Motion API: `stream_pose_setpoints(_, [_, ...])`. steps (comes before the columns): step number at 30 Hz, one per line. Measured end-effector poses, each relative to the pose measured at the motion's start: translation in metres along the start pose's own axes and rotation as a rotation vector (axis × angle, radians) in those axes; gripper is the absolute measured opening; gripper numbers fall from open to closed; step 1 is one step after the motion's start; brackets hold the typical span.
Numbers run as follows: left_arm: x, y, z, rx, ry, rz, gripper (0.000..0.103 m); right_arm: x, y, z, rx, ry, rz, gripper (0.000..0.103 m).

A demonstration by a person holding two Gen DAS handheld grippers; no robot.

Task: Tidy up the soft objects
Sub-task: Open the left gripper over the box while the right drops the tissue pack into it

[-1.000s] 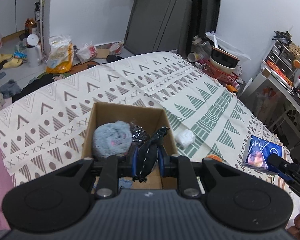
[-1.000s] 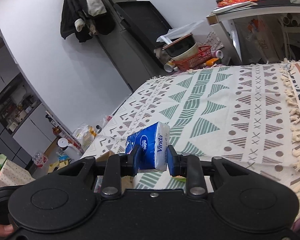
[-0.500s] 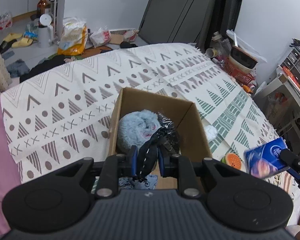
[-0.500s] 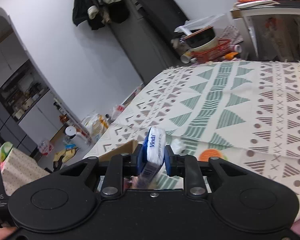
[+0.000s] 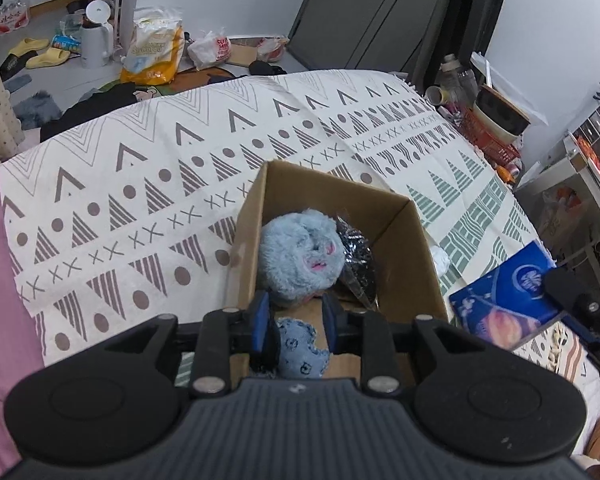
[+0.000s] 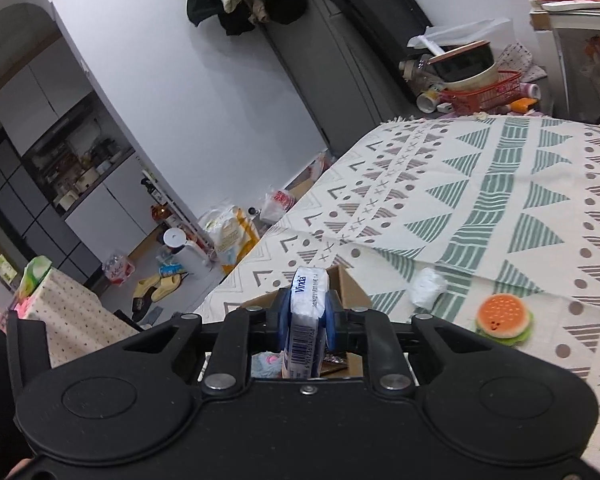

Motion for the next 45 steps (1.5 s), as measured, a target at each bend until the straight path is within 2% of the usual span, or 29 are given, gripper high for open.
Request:
stream_pose_setpoints(7, [0.010,-0.008,0.007,0.000,-0.010,-0.007,0.040,-0.017,0.027,0.006,0.007,0.008,0.068,0.019])
stream_pose_setpoints(9, [0.013,-0.011,0.007,-0.001,-0.003,-0.015,0.048,-0.026,0.037,0.007,0.018,0.035,0.125,0.026])
stream_pose_setpoints(11, [0.016,-0.014,0.005,0.002,0.011,-0.025,0.054,-0.031,0.039,0.008,0.033,0.059,0.143,0.034])
stream_pose_setpoints(14, [0.018,-0.017,0.005,0.031,0.022,-0.037,0.070,-0.028,0.029,0.008,0.017,0.047,0.120,0.059])
stream_pose_setpoints(17, [0.019,-0.019,0.001,0.031,0.026,-0.051,0.073,-0.023,0.020,0.001,0.016,0.064,0.110,0.062])
stream_pose_setpoints(19, [0.019,-0.019,-0.003,0.031,0.029,-0.049,0.074,-0.020,0.012,-0.005,-0.001,0.073,0.097,0.068])
stream_pose_setpoints(21, [0.018,-0.020,-0.007,0.025,0.033,-0.048,0.076,-0.016,0.006,-0.011,-0.024,0.060,0.079,0.080])
stream_pose_setpoints(27, [0.014,-0.025,-0.022,0.006,0.047,-0.061,0.092,-0.008,-0.017,-0.025,-0.037,0.030,0.046,0.087])
stream_pose_setpoints(33, [0.012,-0.029,-0.034,-0.008,0.040,-0.084,0.102,-0.004,-0.034,-0.037,-0.059,-0.018,0.044,0.089])
stream_pose_setpoints(36, [0.011,-0.033,-0.043,-0.008,0.061,-0.109,0.103,-0.002,-0.042,-0.045,-0.071,-0.029,0.039,0.095])
stream_pose_setpoints(45, [0.004,-0.038,-0.074,-0.038,0.124,-0.114,0.103,-0.002,-0.055,-0.074,-0.093,-0.037,0.066,0.097])
Point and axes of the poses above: each gripper's, at about its wrist camera, not at the fingertips, and y roughly the way its jaws point, z to its left, x to its top, the point moved 9 cm from there along y, roughly the way its jaws point, and after that the axes turned 13 degrees about x, right-handed, at the moved point
